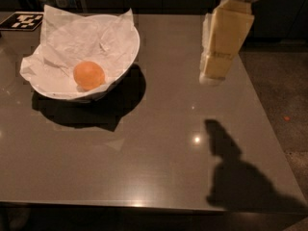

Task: Pick orange from white bowl

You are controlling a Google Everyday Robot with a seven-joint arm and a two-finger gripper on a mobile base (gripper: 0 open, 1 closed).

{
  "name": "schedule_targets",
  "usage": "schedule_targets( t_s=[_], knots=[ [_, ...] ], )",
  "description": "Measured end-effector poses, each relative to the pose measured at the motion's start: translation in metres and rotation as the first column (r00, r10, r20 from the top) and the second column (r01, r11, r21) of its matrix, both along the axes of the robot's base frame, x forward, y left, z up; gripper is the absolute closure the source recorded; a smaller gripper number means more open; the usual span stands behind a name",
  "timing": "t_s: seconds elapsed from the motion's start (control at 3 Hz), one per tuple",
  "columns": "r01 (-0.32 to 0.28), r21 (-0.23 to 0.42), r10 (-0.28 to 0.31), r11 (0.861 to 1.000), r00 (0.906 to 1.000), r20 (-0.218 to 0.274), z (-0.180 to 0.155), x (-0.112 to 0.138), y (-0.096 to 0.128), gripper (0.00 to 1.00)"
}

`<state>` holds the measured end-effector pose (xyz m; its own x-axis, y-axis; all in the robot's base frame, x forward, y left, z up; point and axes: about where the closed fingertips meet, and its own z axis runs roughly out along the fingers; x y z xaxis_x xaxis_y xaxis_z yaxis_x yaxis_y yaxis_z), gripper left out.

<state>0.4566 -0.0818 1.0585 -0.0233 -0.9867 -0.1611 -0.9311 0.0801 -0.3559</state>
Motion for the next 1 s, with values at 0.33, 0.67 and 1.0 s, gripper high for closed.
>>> schedule_targets(
  t_s=[0.33,0.67,1.0],
  knots=[
    [-0.047,0.034,0.046,0.998,0.9983,0.035,0.009,0.008,0.025,0.0],
    [-0.111,0.03,0.11,0.993,0.9936,0.025,0.006,0.027,0.066,0.0],
    [-0.187,0.023,0.188,0.982,0.9817,-0.031,-0.018,0.047,0.108,0.0]
  ],
)
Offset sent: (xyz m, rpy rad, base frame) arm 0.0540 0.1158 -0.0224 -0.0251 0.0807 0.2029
